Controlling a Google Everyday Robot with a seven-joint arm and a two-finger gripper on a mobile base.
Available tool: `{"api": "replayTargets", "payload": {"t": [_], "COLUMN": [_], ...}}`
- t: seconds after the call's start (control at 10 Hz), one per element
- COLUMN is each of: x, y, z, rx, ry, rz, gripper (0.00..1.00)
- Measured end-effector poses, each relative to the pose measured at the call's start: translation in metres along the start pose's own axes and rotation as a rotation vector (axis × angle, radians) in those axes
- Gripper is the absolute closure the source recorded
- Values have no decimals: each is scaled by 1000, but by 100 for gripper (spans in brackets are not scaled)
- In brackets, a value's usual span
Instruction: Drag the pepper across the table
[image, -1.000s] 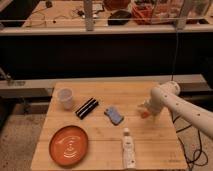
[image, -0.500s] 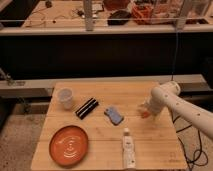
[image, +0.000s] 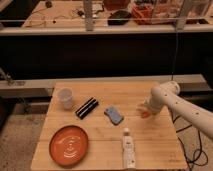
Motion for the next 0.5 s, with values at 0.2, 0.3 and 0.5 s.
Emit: {"api": "replayTargets", "payload": {"t": [0.2,0.3,0.5], "x": [2,3,3], "y": [-2,-2,-1], "z": [3,3,5], "rx": [0,-1,-1], "ry": [-4,-5,-8], "rz": [5,6,10], "gripper": [37,45,53]}}
